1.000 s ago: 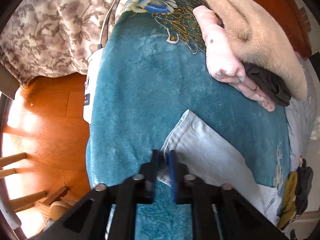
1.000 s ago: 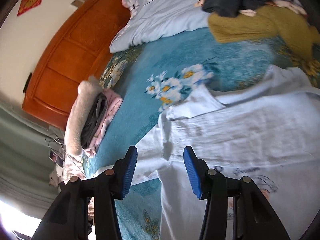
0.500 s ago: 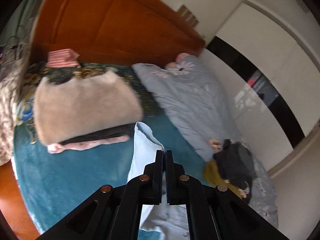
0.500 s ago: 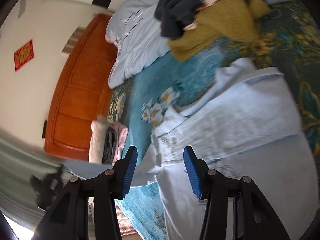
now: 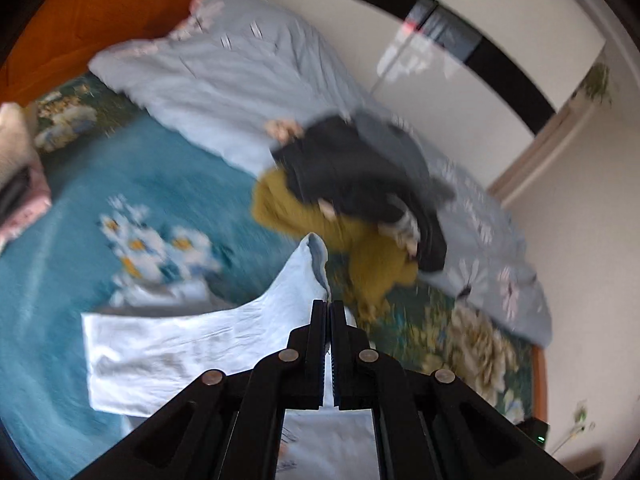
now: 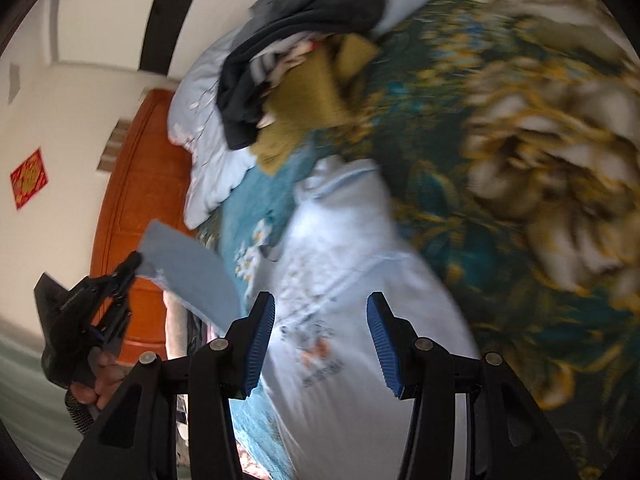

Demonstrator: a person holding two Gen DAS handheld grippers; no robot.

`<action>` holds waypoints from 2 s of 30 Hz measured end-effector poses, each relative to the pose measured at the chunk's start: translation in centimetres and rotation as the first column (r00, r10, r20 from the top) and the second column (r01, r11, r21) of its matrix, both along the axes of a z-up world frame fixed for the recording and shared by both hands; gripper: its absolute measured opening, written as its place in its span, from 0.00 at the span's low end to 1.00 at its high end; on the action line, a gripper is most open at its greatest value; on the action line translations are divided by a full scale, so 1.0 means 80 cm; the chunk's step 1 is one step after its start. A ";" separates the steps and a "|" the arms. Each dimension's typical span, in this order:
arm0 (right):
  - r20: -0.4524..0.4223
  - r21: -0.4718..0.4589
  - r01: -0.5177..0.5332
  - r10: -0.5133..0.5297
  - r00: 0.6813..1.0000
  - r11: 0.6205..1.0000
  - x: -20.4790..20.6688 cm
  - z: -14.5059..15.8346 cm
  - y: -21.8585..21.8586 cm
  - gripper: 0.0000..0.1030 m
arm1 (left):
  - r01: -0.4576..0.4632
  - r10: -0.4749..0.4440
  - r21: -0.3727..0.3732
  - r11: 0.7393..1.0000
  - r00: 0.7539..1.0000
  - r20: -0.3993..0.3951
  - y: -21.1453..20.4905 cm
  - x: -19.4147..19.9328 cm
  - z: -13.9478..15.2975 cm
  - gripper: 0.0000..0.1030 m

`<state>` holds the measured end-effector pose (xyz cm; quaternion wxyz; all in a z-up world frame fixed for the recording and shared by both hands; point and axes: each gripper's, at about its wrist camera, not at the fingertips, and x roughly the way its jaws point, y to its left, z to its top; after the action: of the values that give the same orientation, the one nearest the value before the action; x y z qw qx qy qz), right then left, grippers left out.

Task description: Fold clothes

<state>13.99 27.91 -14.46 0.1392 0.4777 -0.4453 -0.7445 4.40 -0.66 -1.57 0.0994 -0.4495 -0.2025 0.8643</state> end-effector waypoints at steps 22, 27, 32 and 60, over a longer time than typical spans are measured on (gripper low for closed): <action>0.020 0.065 -0.036 0.034 0.999 0.997 0.017 -0.015 0.017 0.48 | 0.136 -0.129 -0.024 0.990 0.973 0.190 0.074 -0.008 -0.081 0.03; -0.049 0.103 -0.129 0.134 0.990 0.986 -0.049 0.004 -0.022 0.48 | -0.117 0.110 0.012 0.993 0.961 0.253 -0.061 0.033 -0.105 0.12; 0.024 0.168 -0.197 0.195 0.980 0.966 -0.111 -0.020 -0.049 0.48 | -0.410 0.343 0.113 0.905 0.860 0.378 -0.178 0.079 -0.161 0.21; 0.150 0.328 -0.213 0.171 0.974 0.921 -0.149 -0.042 -0.098 0.30 | -0.561 0.361 0.402 0.723 0.804 0.472 -0.235 0.131 -0.211 0.25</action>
<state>2.06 20.04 -17.78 0.1000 0.5792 -0.2678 -0.7634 14.90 -19.42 -18.44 -0.0435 -0.4894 -0.5518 0.6739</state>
